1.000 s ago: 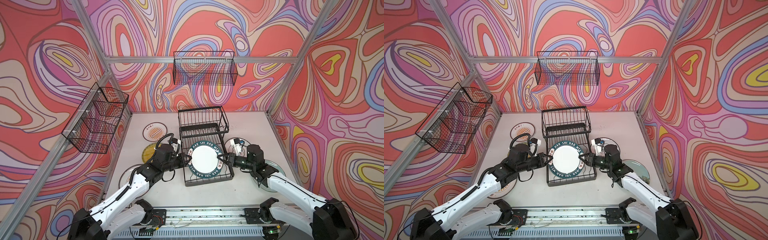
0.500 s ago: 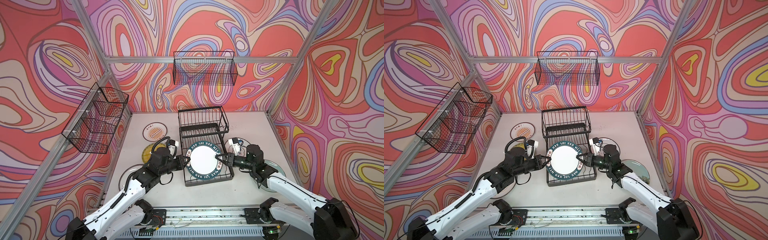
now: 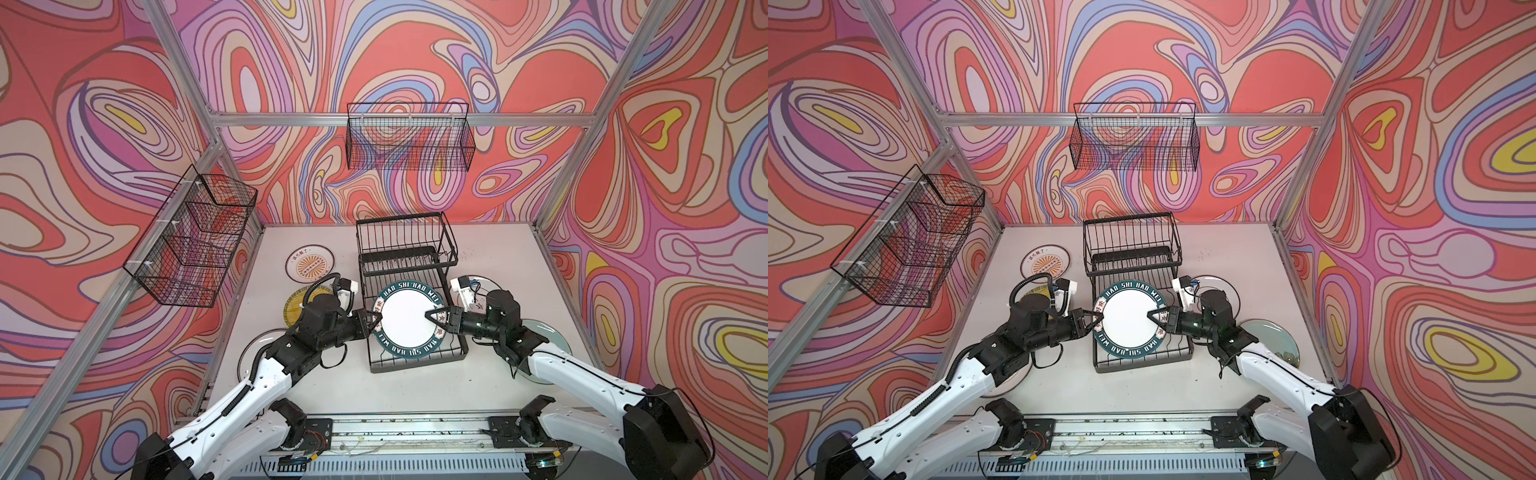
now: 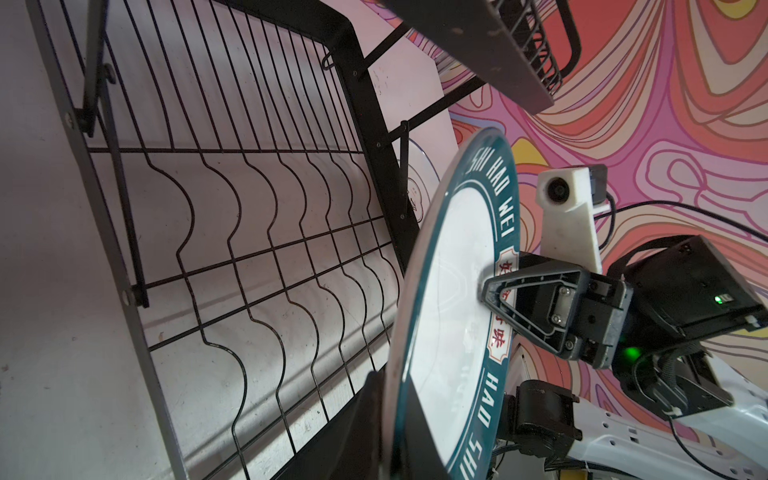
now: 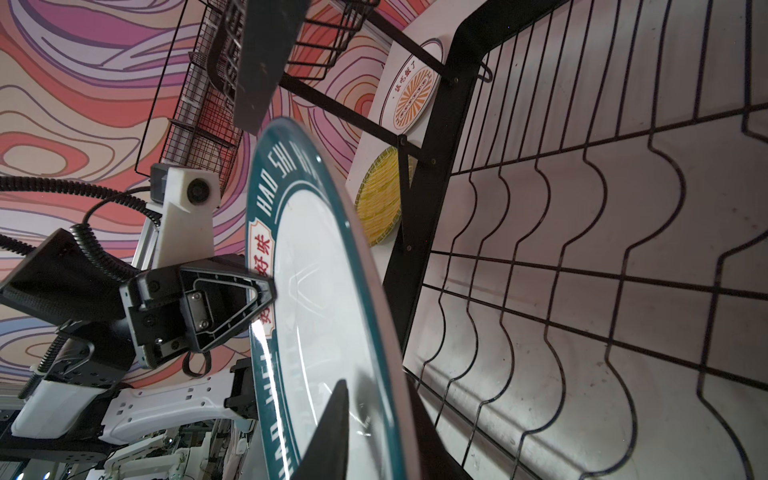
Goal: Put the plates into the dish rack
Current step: 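Release the plate from the left gripper and lift it upright with the right gripper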
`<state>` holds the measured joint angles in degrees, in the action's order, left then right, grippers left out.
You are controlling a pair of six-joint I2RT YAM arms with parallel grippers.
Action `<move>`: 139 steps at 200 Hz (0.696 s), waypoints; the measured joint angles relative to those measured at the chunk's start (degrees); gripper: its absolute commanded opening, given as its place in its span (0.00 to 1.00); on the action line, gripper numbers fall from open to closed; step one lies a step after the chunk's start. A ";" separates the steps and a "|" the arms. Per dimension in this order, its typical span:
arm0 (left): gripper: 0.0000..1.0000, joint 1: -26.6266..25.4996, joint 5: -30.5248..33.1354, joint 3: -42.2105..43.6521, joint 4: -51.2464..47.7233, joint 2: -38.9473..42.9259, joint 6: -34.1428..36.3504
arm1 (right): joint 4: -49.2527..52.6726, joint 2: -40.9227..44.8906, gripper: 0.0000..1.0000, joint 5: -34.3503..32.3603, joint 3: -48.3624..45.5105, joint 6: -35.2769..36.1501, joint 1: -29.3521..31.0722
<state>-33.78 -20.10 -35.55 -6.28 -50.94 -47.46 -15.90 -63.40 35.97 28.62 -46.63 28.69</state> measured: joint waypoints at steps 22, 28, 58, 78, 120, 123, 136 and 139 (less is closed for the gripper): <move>0.00 0.04 0.04 0.13 0.13 0.00 -0.20 | -0.79 -0.48 0.09 0.09 0.00 -0.79 0.13; 0.00 0.11 0.24 0.26 0.13 0.02 -0.24 | -1.40 -0.52 0.06 0.33 0.00 -1.42 0.04; 0.00 0.48 0.24 0.66 0.59 0.31 -0.90 | -3.30 -0.50 0.00 0.96 0.00 -3.21 -0.15; 0.03 0.50 0.61 0.68 0.70 0.92 -0.90 | -3.82 -0.48 0.00 0.98 0.00 -3.41 -0.15; 0.39 -0.02 1.97 0.70 0.26 2.12 -0.59 | -1.40 1.62 0.00 -0.22 0.02 -1.09 0.74; 0.40 -0.04 2.19 0.70 0.09 2.27 -0.55 | -0.74 1.92 0.00 -0.48 0.02 -0.70 0.79; 0.45 -0.04 3.13 0.68 -0.92 3.19 -0.31 | 2.10 3.02 0.00 -1.38 0.22 0.92 1.01; 0.47 -0.04 3.32 0.68 -1.18 3.41 -0.33 | 3.48 3.56 0.00 -1.86 0.42 1.57 1.05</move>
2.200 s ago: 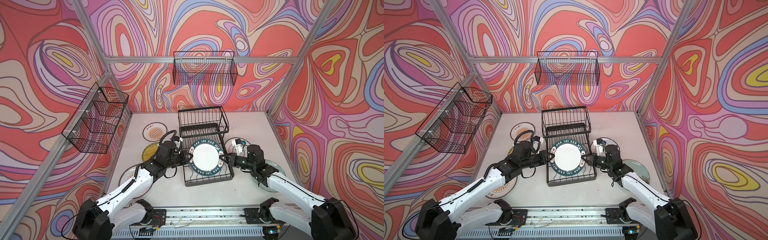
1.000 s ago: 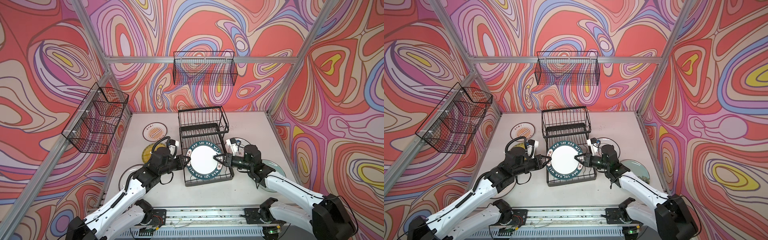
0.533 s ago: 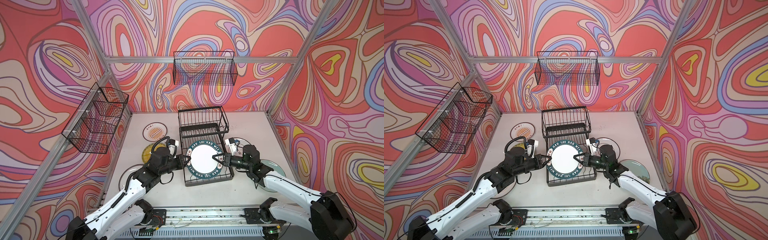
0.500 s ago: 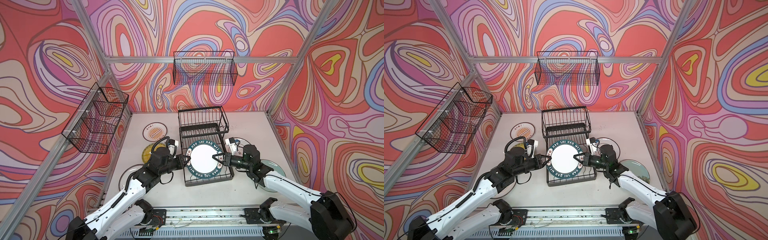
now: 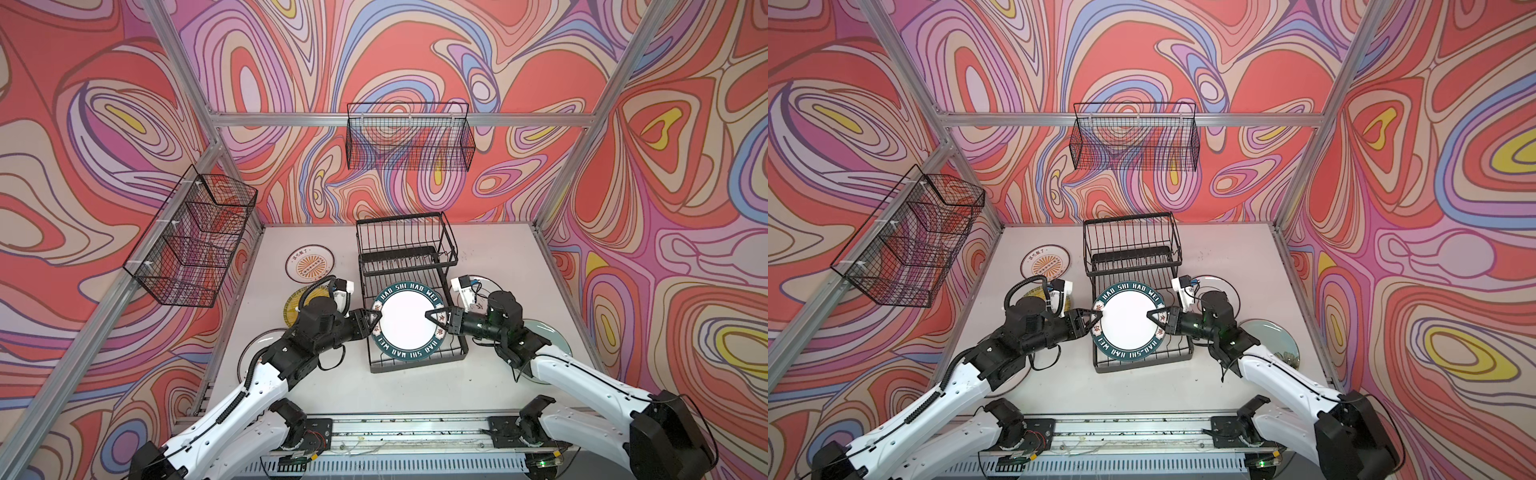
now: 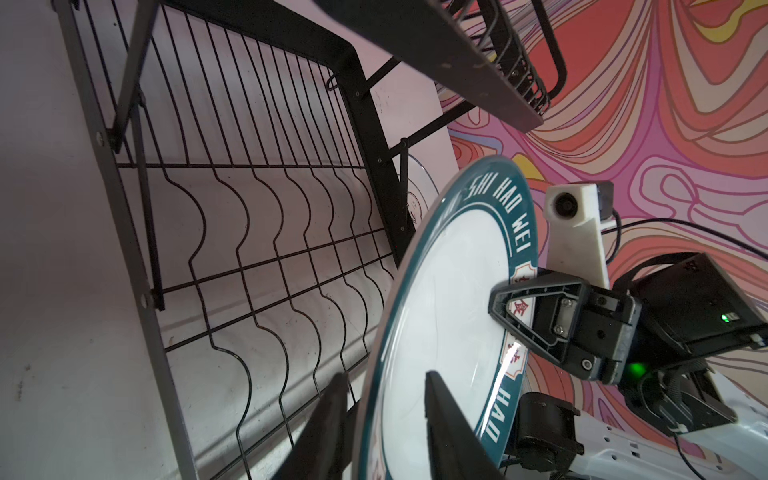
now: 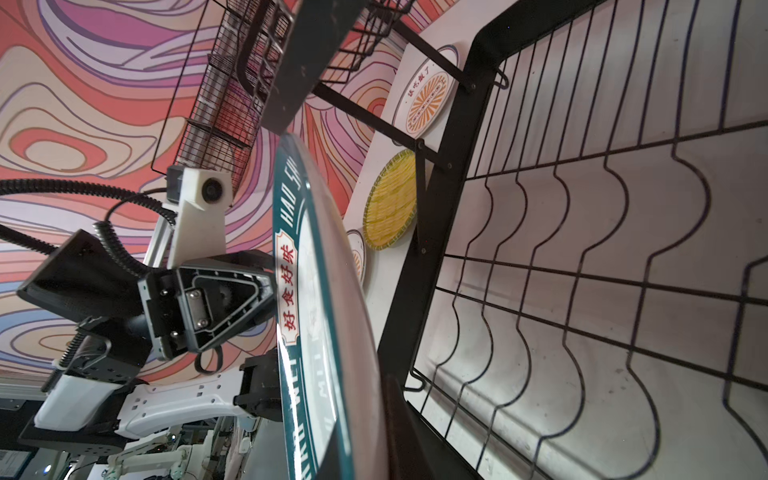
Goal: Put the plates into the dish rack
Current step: 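Release the plate from the left gripper and lift it upright with the right gripper, then carry the upright green-rimmed plate with the right gripper to the rack's far end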
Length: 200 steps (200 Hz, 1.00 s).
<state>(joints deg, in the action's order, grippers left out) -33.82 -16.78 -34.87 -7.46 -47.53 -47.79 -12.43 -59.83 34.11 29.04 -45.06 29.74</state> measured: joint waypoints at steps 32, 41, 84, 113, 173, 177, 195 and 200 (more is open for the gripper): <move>0.54 0.00 2.60 -1.16 -5.99 2.19 2.36 | 9.07 5.11 0.00 -3.93 2.05 4.74 -0.02; 0.55 0.00 3.78 -2.38 -8.85 2.69 3.43 | 11.63 6.45 0.00 -5.05 3.26 6.12 -0.02; 0.55 0.00 10.64 -7.23 -17.94 7.91 7.50 | 21.44 10.56 0.00 -8.46 10.36 12.28 -0.02; 0.55 0.00 13.42 -7.21 -20.04 9.18 7.72 | 28.70 10.95 0.00 -11.91 18.86 17.53 -0.02; 0.53 0.00 14.25 -7.21 -21.14 5.70 8.26 | 33.92 9.01 0.00 -20.72 30.84 29.77 -0.02; 0.53 0.00 14.25 -7.21 -21.14 5.60 8.37 | 33.90 8.63 0.00 -21.05 31.12 30.64 -0.02; 0.53 0.00 13.99 -7.21 -21.07 5.55 8.55 | 33.92 6.78 0.00 -22.38 32.17 34.49 -0.02; 0.53 0.00 13.84 -7.21 -21.07 5.55 8.55 | 33.92 6.25 0.00 -22.97 32.46 35.58 -0.02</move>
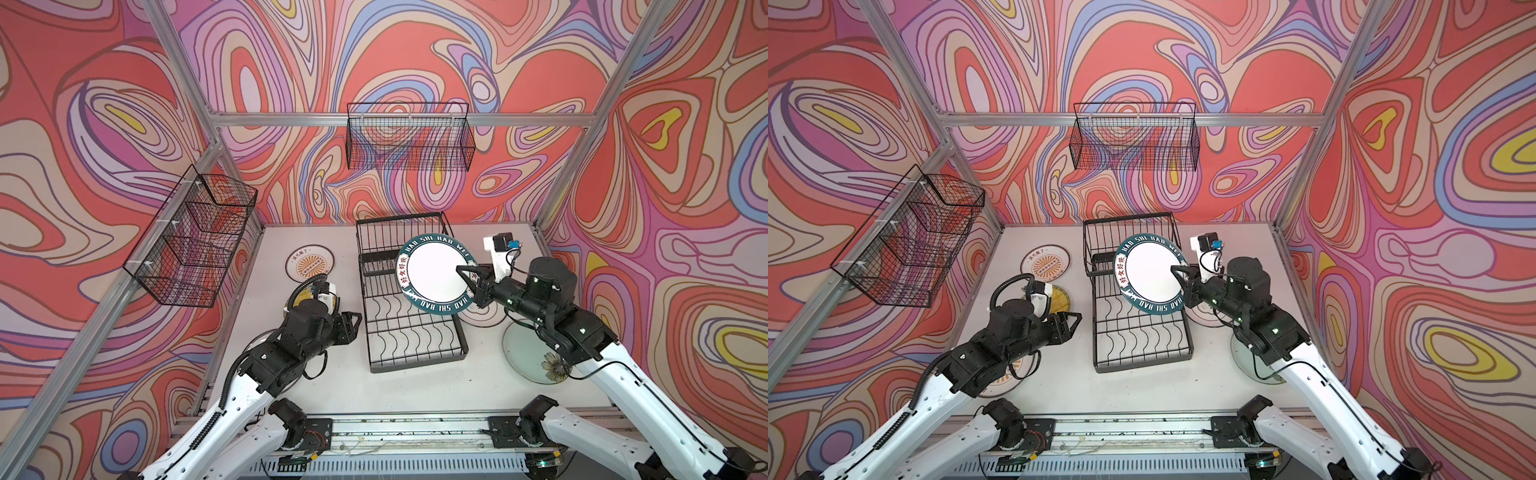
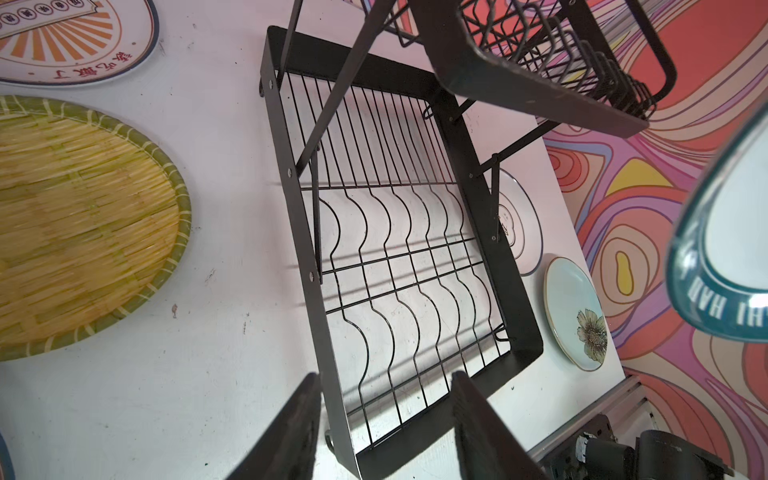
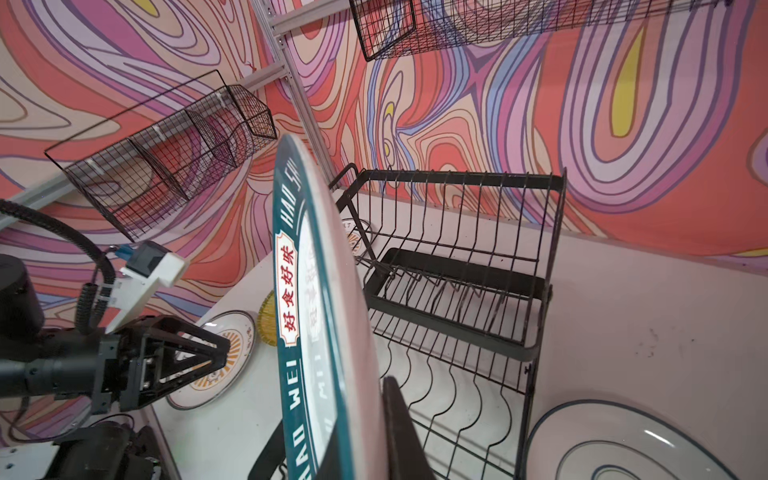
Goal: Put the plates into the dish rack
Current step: 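Carry the upright green-rimmed plate with the right gripper to the rack's far end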
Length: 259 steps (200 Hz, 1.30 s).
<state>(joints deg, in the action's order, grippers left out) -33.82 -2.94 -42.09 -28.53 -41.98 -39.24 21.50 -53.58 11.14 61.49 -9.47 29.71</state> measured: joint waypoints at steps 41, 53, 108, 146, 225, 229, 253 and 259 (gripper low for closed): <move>0.53 0.00 -0.22 -0.17 -0.07 1.07 0.46 | -0.07 -2.45 0.00 -4.79 3.13 6.75 0.00; 0.53 0.00 0.02 -1.40 -1.18 0.92 1.62 | -0.15 -3.23 0.00 -5.64 4.72 8.13 0.00; 0.52 0.00 3.61 -10.58 -4.15 -0.55 7.13 | -2.60 -7.32 0.00 -7.85 11.67 13.07 0.00; 0.52 0.00 7.74 -12.46 -7.52 -2.49 8.87 | -3.17 -9.27 0.00 -8.55 14.93 15.28 0.00; 0.51 0.00 9.20 -13.03 -9.44 -3.02 9.07 | -8.02 -16.28 0.00 -18.40 19.85 16.24 0.92; 0.51 0.00 9.18 -13.03 -9.44 -3.02 9.05 | -8.11 -16.85 0.00 -19.71 20.02 16.17 1.18; 0.51 0.00 8.87 -13.03 -9.44 -3.06 8.90 | -8.20 -18.73 0.00 -24.52 20.94 15.56 2.14; 0.51 0.00 8.76 -13.03 -9.44 -3.08 8.81 | -8.26 -19.08 0.00 -25.81 21.16 15.30 2.40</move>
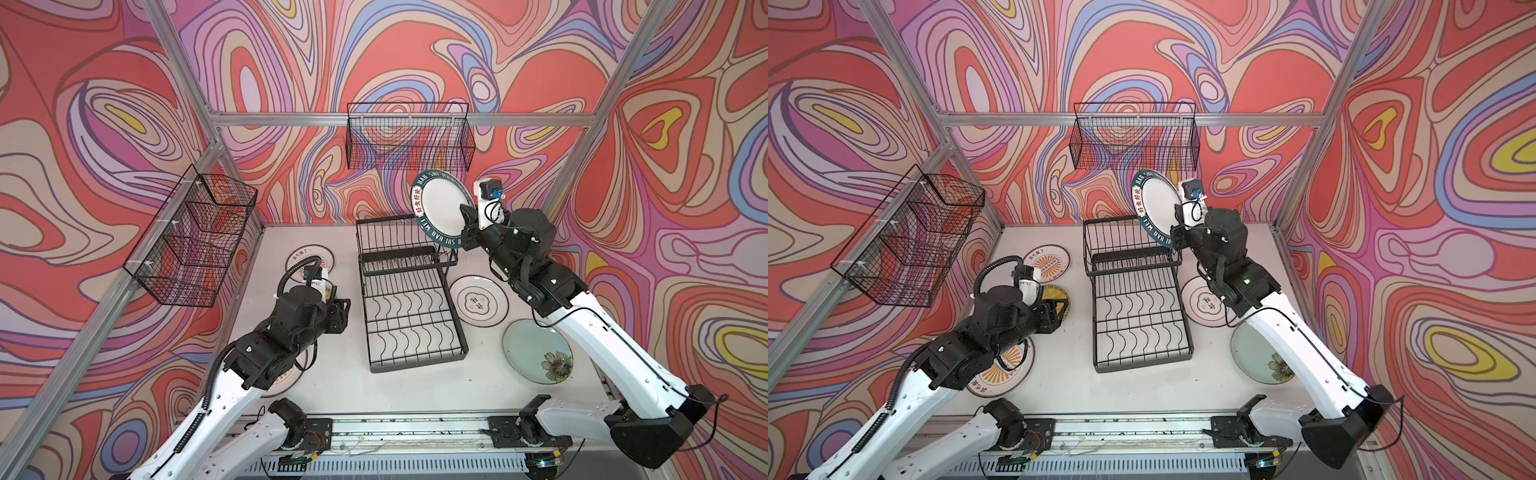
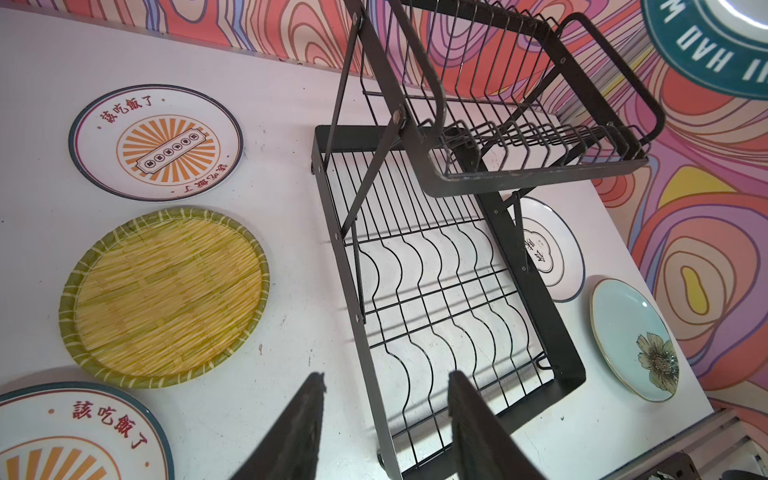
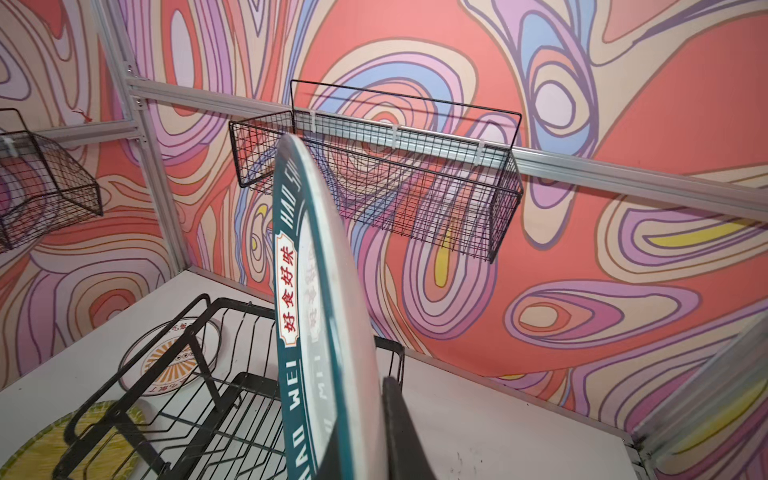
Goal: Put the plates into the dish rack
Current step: 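Carry the upright green-rimmed plate with the right gripper to the rack's far end, then lower the green-rimmed plate into the rack's far slot with the right gripper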
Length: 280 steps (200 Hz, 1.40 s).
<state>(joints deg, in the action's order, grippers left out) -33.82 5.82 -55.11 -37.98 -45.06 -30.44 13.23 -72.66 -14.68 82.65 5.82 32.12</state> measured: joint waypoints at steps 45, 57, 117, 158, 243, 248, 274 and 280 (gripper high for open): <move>0.51 0.00 0.00 0.00 -0.02 0.13 -0.22 | -0.44 -2.64 0.00 -9.25 2.05 -2.03 1.64; 0.51 0.00 -0.02 0.00 -0.02 0.22 -0.22 | -0.46 -3.78 0.00 -11.69 3.02 -2.19 2.03; 0.51 0.00 -0.52 0.02 -0.02 0.35 -0.48 | -0.83 -11.89 0.00 -23.30 6.12 -1.90 5.51; 0.51 0.00 -0.85 1.27 0.02 1.95 -2.03 | 0.17 -14.12 0.00 -28.41 7.32 -1.90 6.91; 0.51 0.00 -1.55 2.40 0.02 3.30 -2.62 | 0.55 -15.08 0.00 -34.64 8.22 -1.84 7.48; 0.51 0.00 -1.77 2.40 0.02 3.30 -2.67 | 0.52 -15.15 0.00 -34.77 8.22 -1.81 7.48; 0.51 0.00 -2.69 2.64 0.09 3.32 -2.91 | 0.55 -15.43 0.00 -35.45 8.22 -1.95 7.52; 0.51 0.00 -2.86 2.78 0.09 3.32 -3.02 | 0.52 -15.54 0.00 -35.54 8.22 -2.03 7.54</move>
<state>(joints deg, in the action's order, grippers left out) -33.82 2.96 -52.34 -37.89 -41.74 -33.45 13.76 -88.20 -50.22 90.87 3.79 39.66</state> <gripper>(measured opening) 0.507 0.076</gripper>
